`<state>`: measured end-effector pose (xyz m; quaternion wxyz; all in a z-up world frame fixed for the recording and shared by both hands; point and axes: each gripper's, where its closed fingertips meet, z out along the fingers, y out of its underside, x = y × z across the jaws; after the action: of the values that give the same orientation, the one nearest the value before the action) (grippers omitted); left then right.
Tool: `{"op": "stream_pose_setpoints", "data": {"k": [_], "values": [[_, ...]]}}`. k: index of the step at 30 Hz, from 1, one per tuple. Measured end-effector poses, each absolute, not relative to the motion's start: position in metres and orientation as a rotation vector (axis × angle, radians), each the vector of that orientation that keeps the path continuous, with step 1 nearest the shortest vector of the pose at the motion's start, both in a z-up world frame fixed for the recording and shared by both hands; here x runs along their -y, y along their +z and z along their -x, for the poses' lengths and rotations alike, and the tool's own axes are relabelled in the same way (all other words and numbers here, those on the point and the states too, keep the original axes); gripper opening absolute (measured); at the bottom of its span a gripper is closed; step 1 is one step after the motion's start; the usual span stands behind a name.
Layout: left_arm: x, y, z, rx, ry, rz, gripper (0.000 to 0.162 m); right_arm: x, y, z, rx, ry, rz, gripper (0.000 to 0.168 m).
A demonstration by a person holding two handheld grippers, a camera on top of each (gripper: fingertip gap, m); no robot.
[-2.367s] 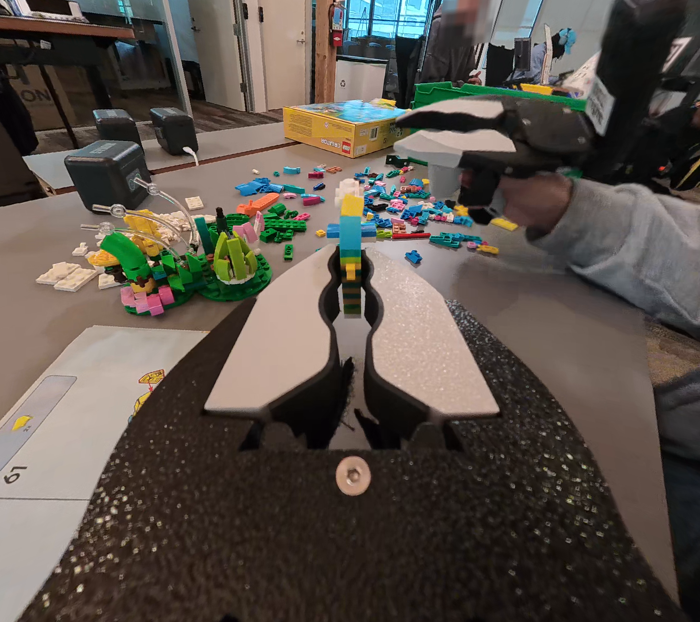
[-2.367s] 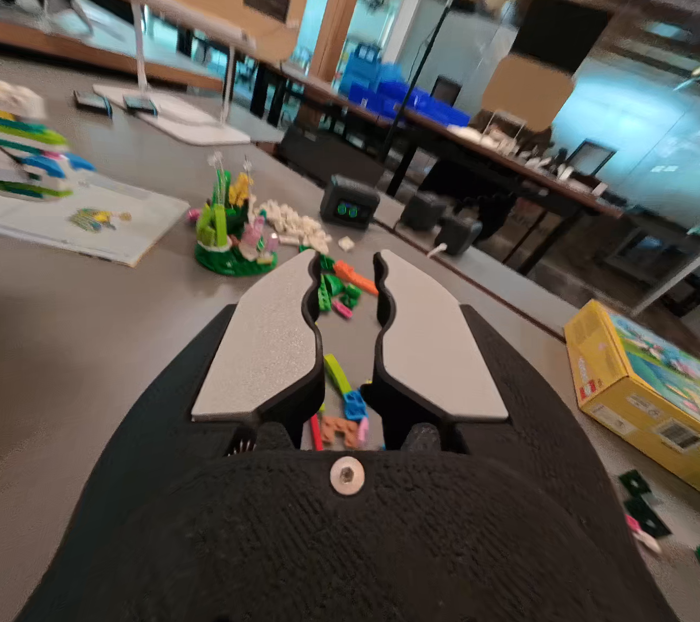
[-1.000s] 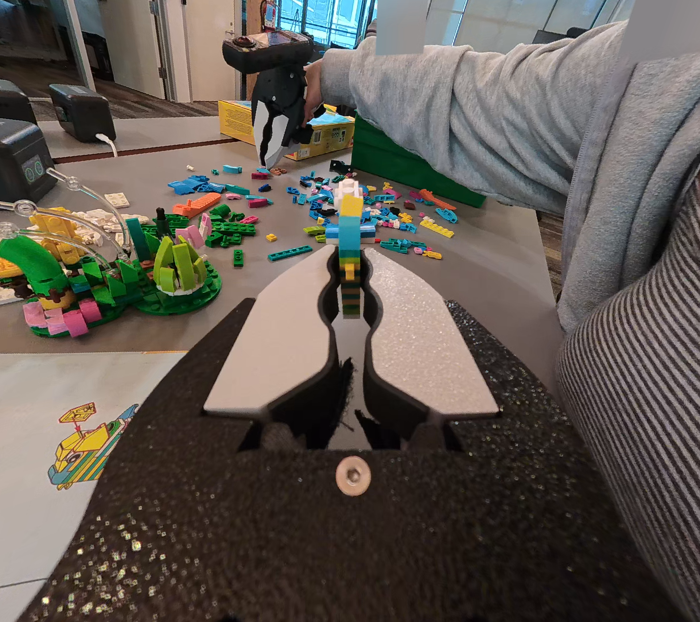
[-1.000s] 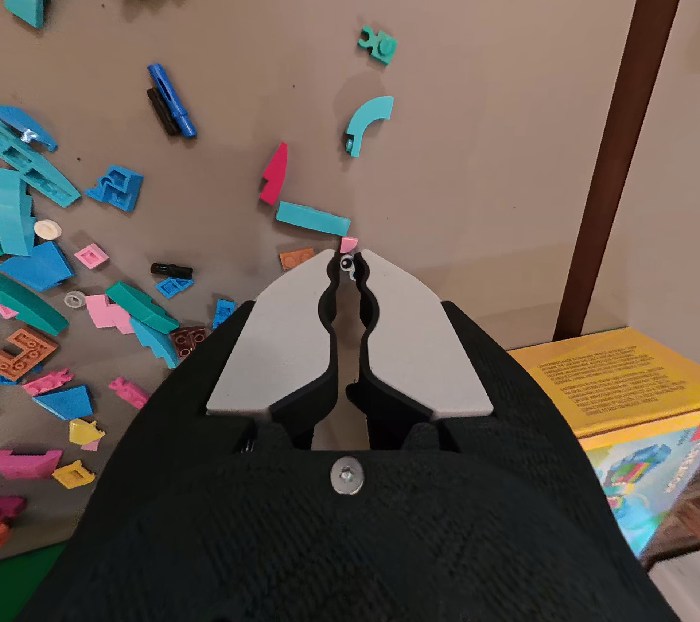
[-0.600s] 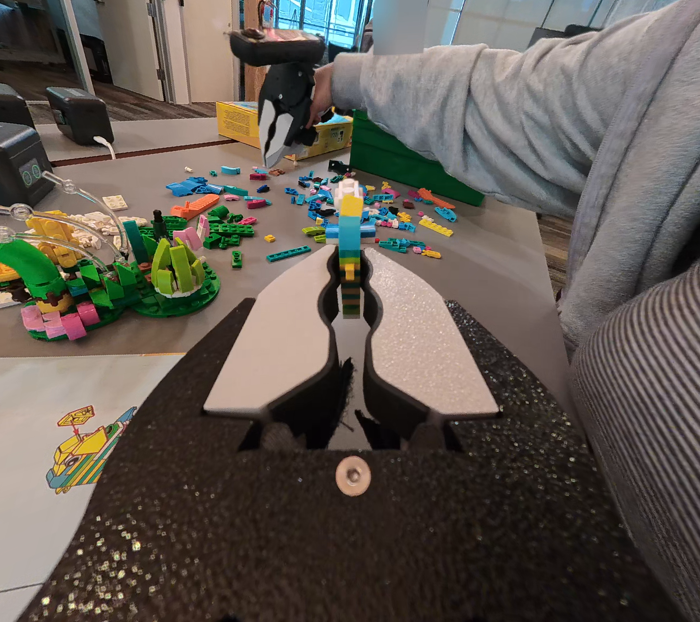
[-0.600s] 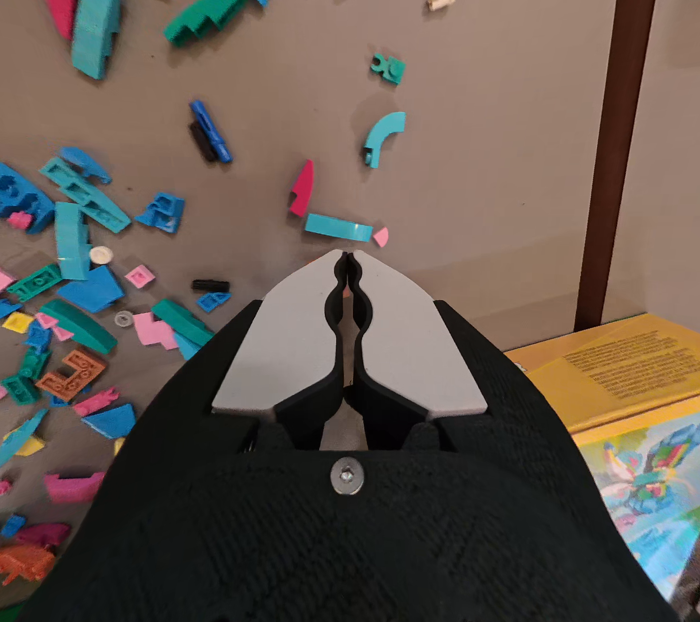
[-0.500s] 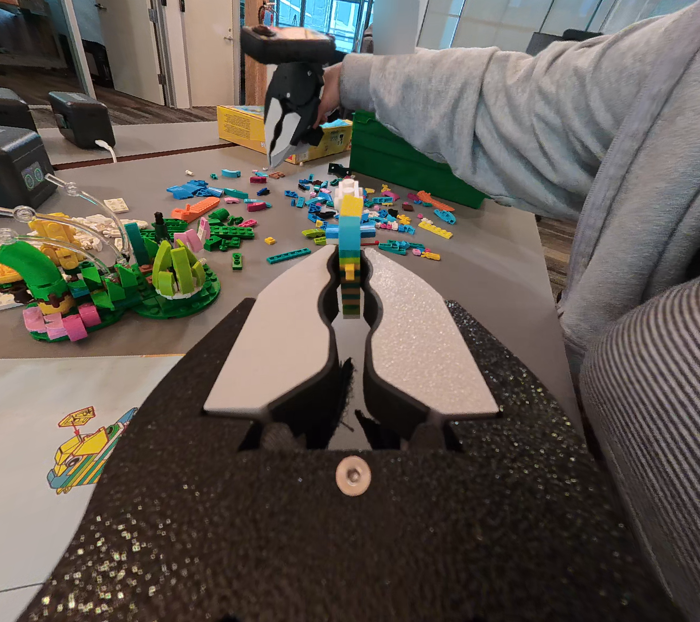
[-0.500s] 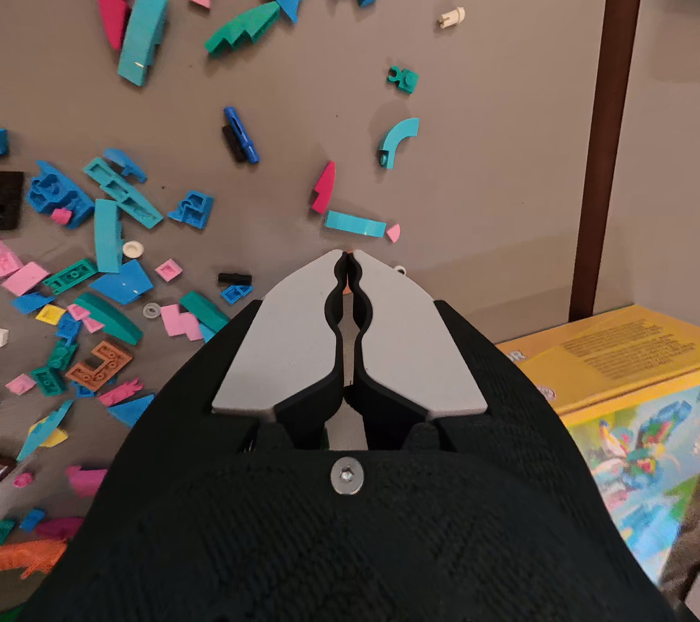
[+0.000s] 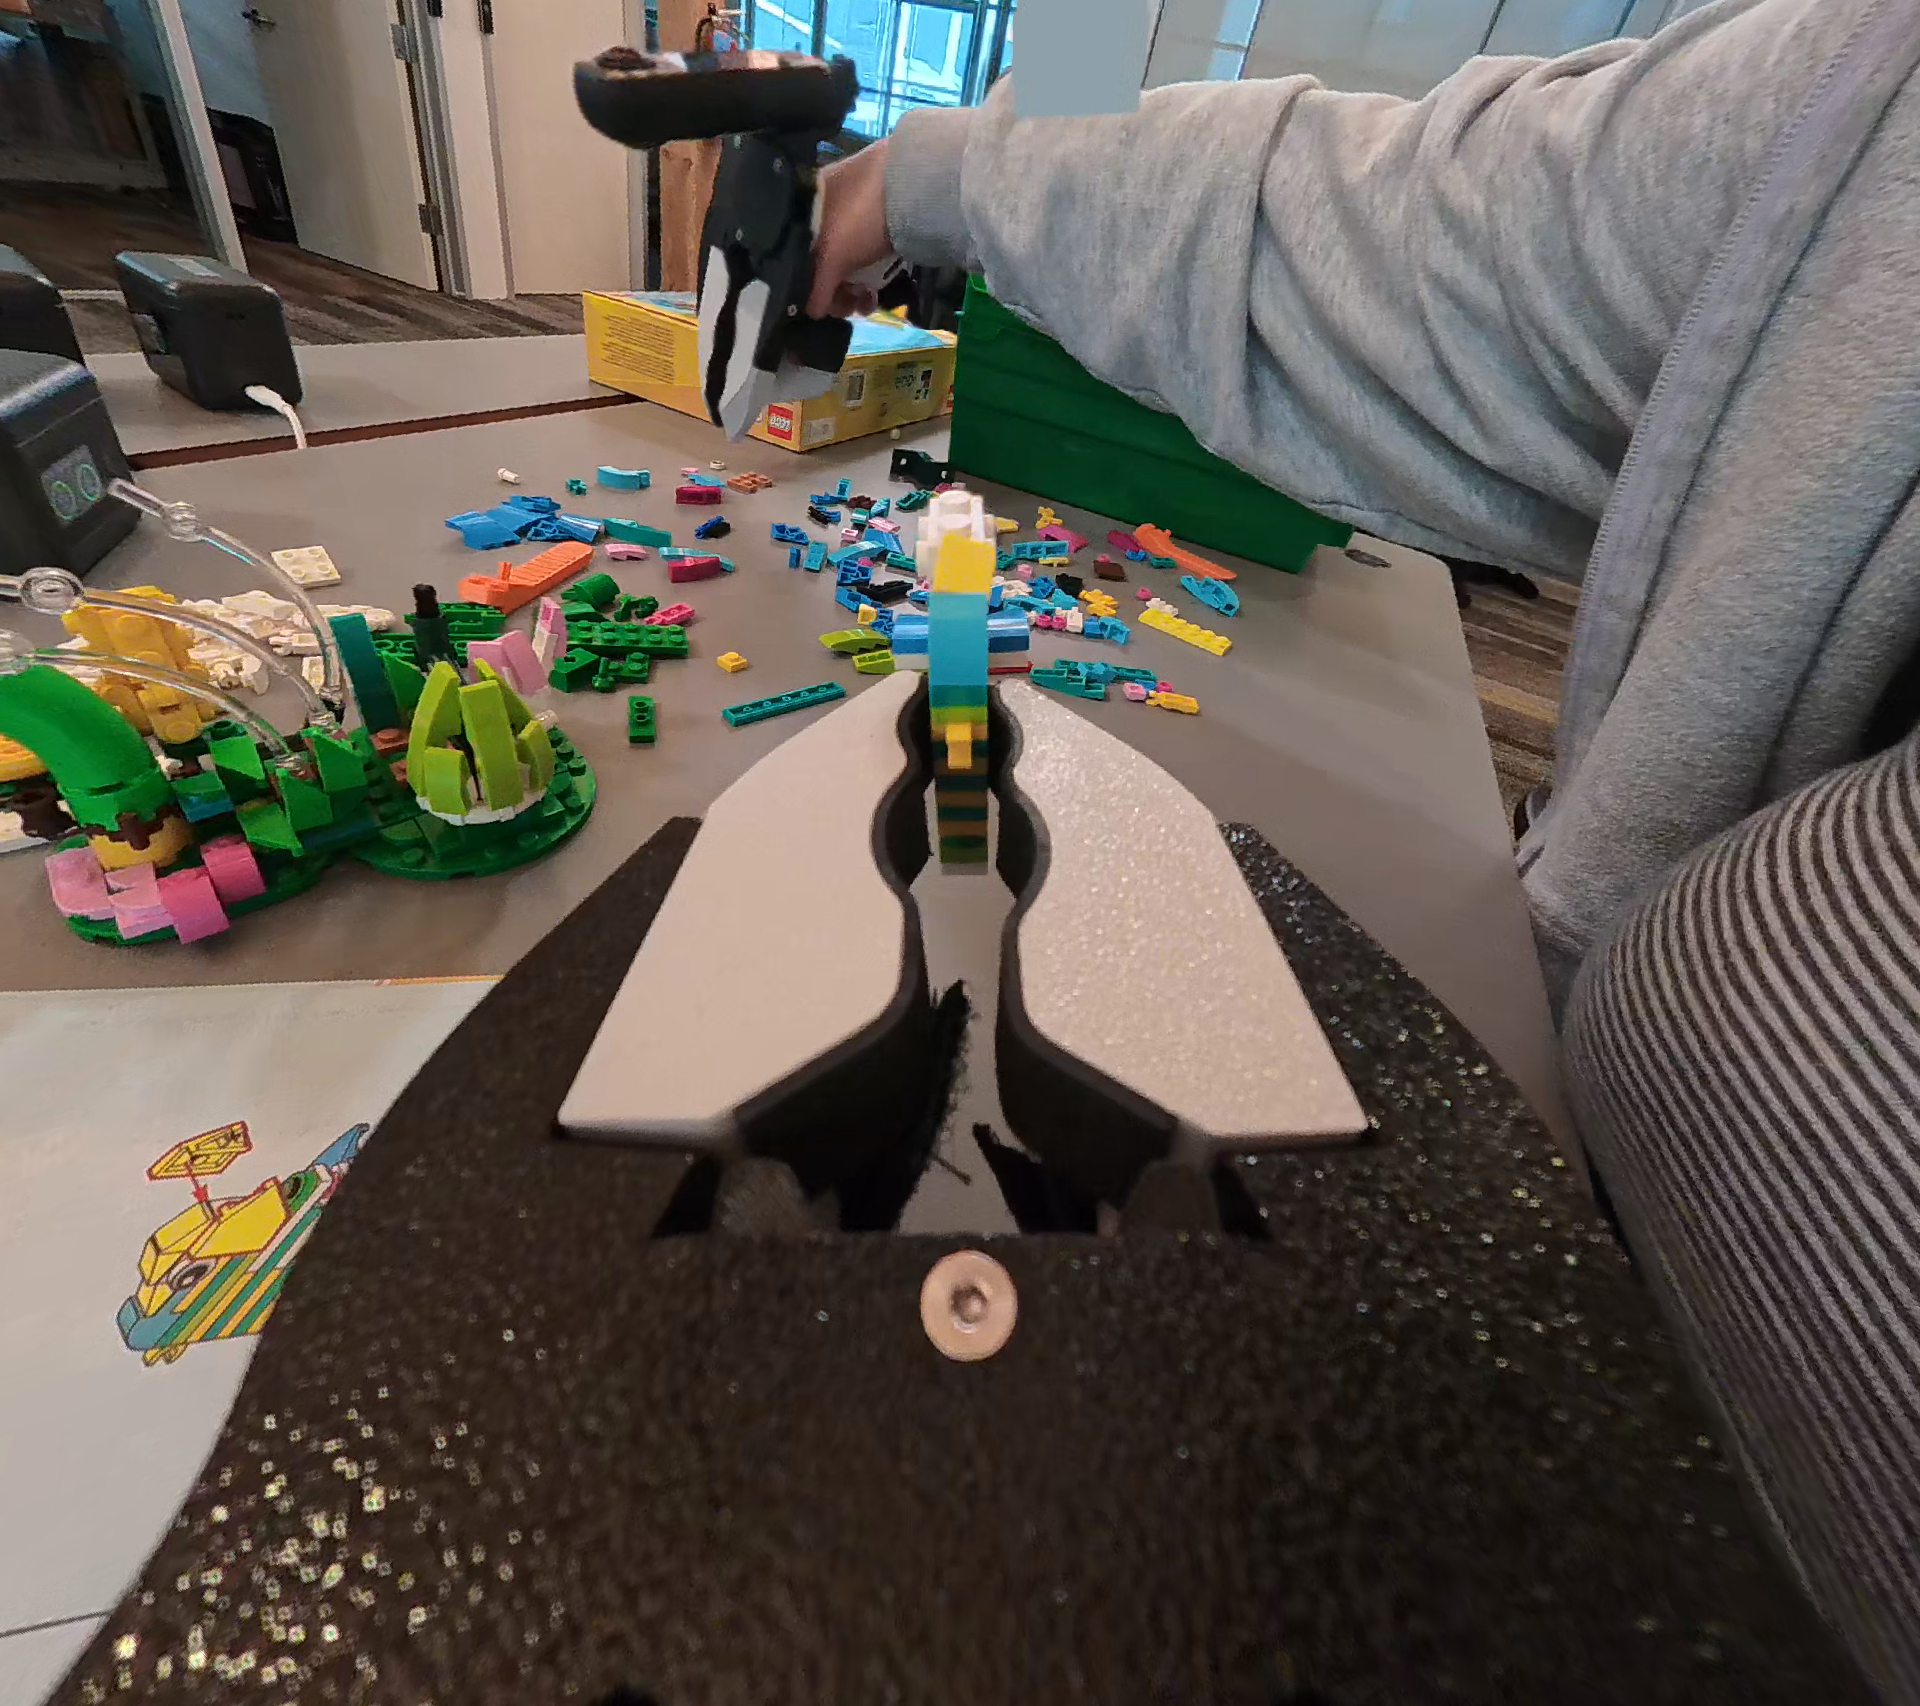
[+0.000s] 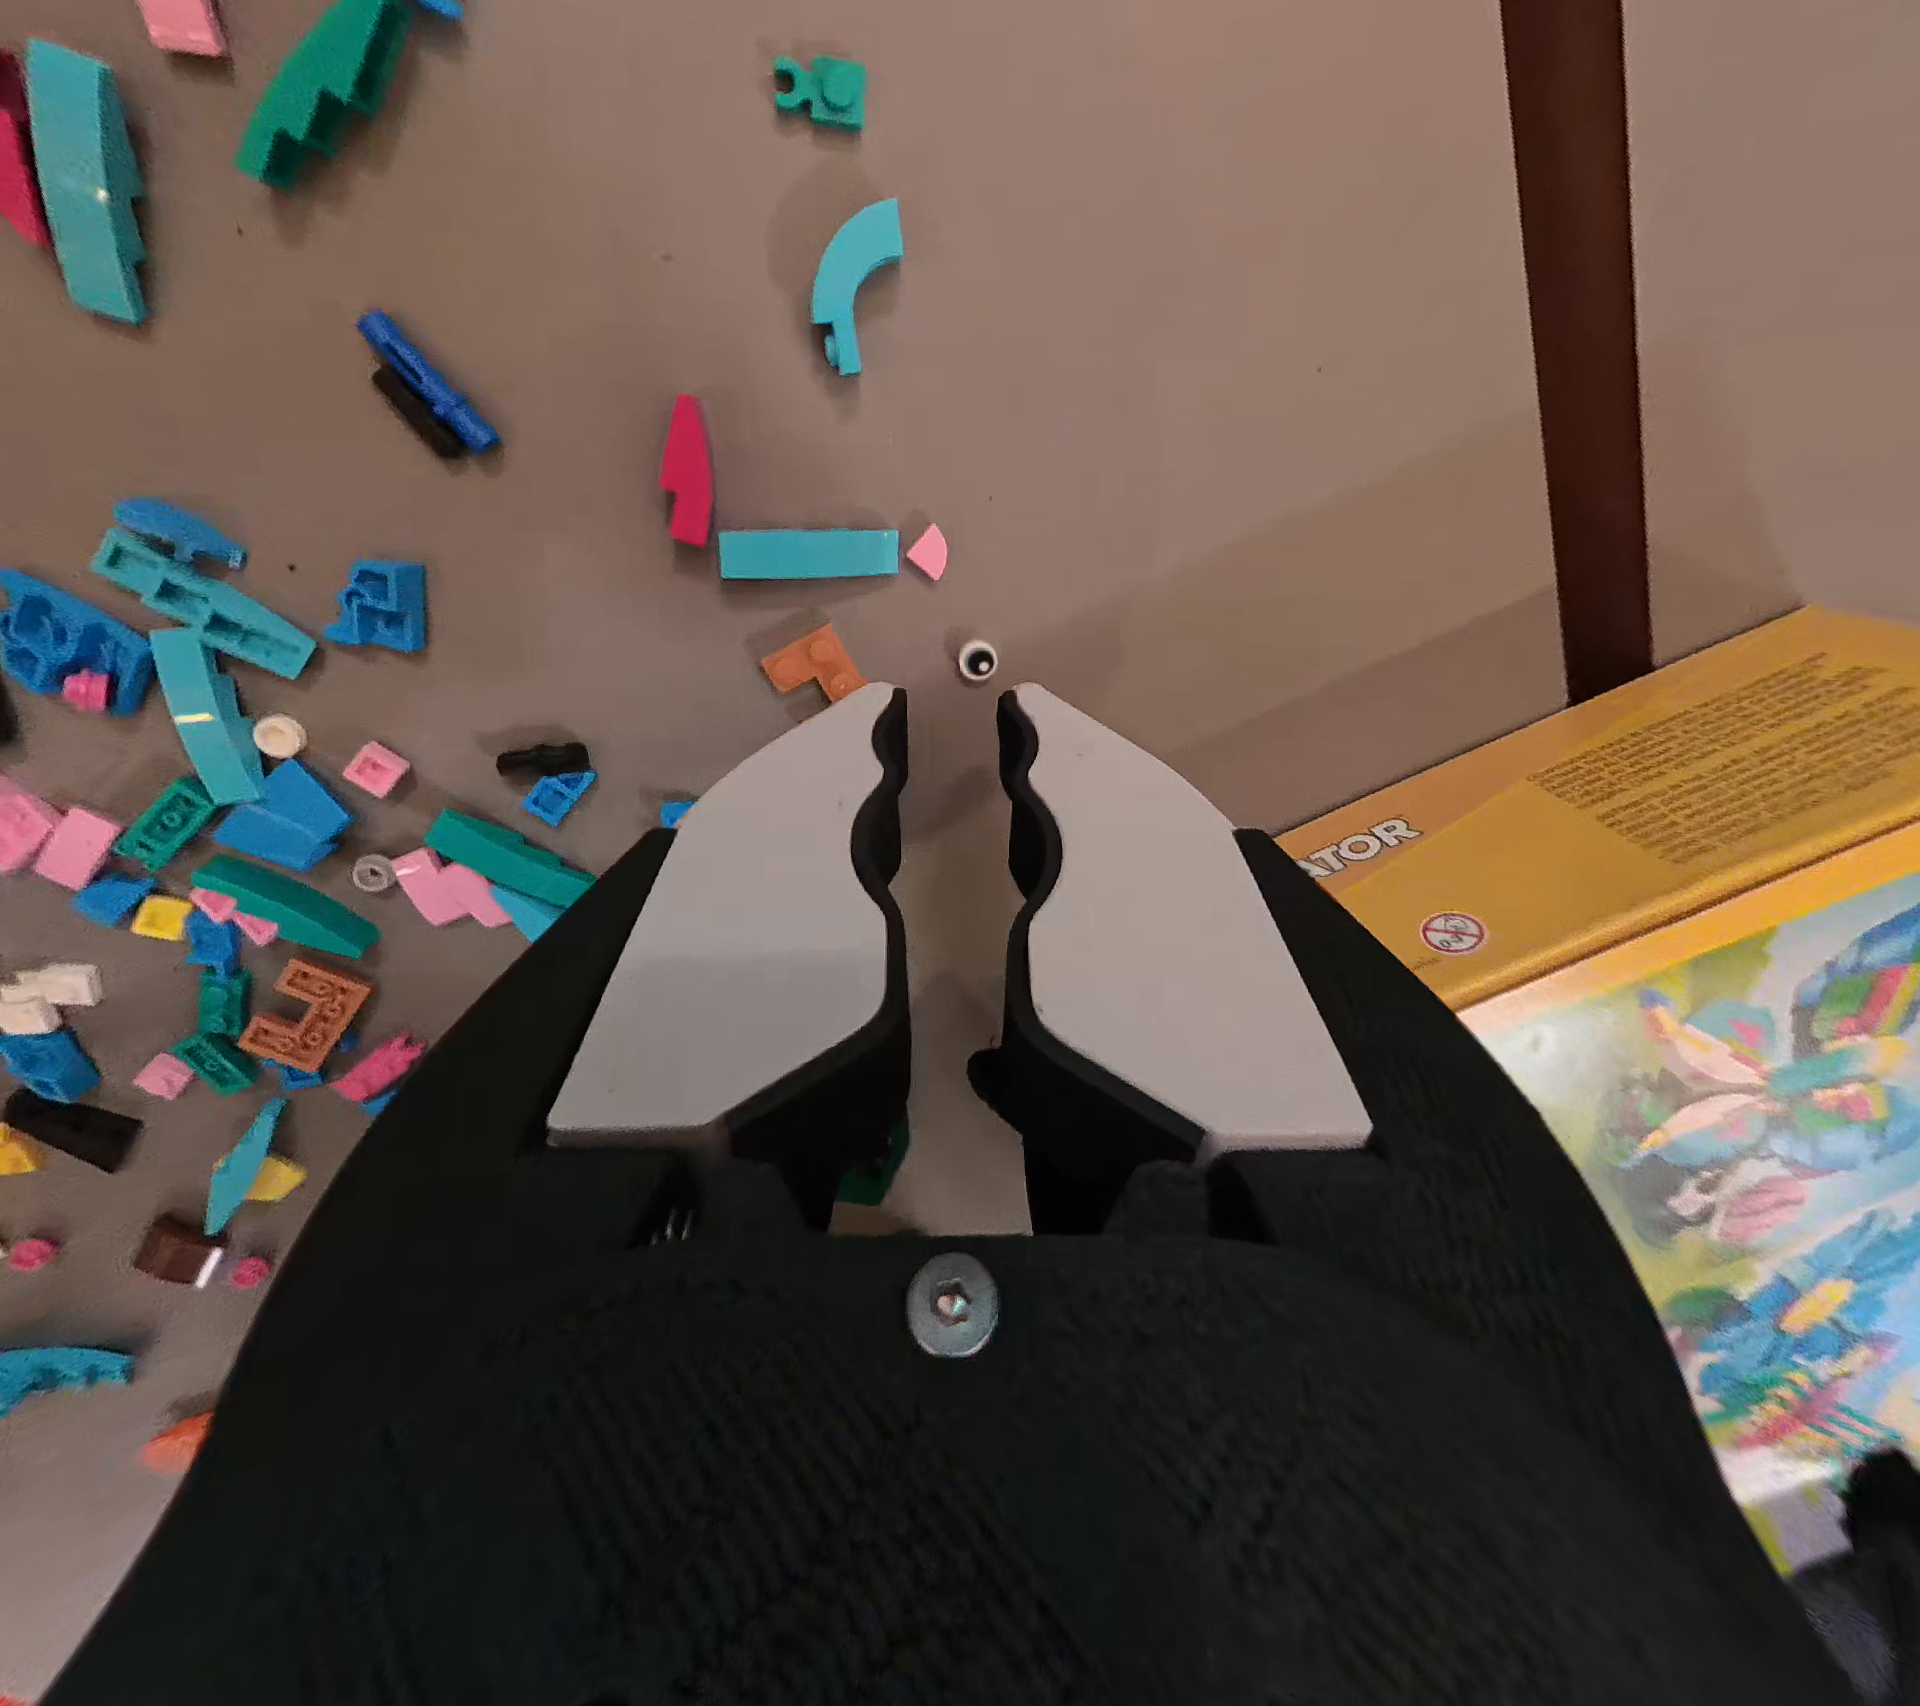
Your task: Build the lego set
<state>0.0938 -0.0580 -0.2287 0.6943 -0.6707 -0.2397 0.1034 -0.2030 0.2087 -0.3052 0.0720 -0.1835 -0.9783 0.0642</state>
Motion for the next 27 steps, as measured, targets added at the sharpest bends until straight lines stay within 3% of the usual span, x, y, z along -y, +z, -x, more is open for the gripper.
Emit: {"op": "stream_pose_setpoints", "data": {"k": [5, 22, 27], "values": [[0.059, -0.228, -0.094, 0.535, 0.217, 1.489, 0.007, -0.224, -0.308, 0.201, 2.960, 0.075, 0.669, 0.018], [0.059, -0.229, -0.093, 0.548, 0.196, 1.485, 0.008, -0.249, -0.278, 0.197, 2.787, 0.338, 0.865, 0.018], [0.059, -0.228, -0.093, 0.544, 0.196, 1.485, 0.007, -0.230, -0.297, 0.204, 2.748, 0.411, 1.249, 0.017]]}}
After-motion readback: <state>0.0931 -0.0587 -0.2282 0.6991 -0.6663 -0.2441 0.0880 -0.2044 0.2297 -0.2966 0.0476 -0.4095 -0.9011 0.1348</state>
